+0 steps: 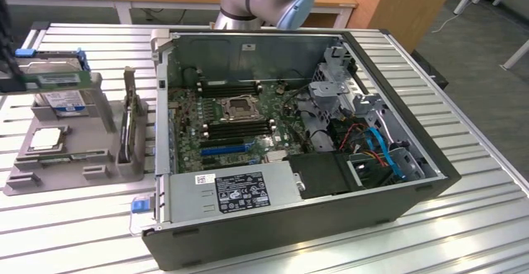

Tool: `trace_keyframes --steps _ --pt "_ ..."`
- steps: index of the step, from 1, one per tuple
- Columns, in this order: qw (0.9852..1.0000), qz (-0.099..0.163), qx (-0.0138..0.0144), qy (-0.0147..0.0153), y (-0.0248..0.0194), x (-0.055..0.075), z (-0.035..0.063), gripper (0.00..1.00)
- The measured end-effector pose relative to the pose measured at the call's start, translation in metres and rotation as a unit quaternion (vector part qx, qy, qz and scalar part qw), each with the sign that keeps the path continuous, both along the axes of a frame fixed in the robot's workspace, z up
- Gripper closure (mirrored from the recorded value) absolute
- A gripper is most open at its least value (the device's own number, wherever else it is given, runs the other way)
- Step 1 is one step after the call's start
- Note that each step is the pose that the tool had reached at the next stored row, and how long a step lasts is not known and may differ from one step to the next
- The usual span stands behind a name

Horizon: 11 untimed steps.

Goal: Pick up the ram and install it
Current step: 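Pick up the ram and move it above insertion slot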

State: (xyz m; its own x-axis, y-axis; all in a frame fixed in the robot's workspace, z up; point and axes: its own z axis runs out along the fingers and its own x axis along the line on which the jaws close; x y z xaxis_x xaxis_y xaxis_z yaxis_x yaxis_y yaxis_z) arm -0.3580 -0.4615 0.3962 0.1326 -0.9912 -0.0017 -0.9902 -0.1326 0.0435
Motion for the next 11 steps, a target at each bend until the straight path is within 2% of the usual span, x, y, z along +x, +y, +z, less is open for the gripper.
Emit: trace_keyframes --steps 11 --pt "1.0000 0.000 0.0000 0.0000 0.0000 0.050 -0.0077 0.86"
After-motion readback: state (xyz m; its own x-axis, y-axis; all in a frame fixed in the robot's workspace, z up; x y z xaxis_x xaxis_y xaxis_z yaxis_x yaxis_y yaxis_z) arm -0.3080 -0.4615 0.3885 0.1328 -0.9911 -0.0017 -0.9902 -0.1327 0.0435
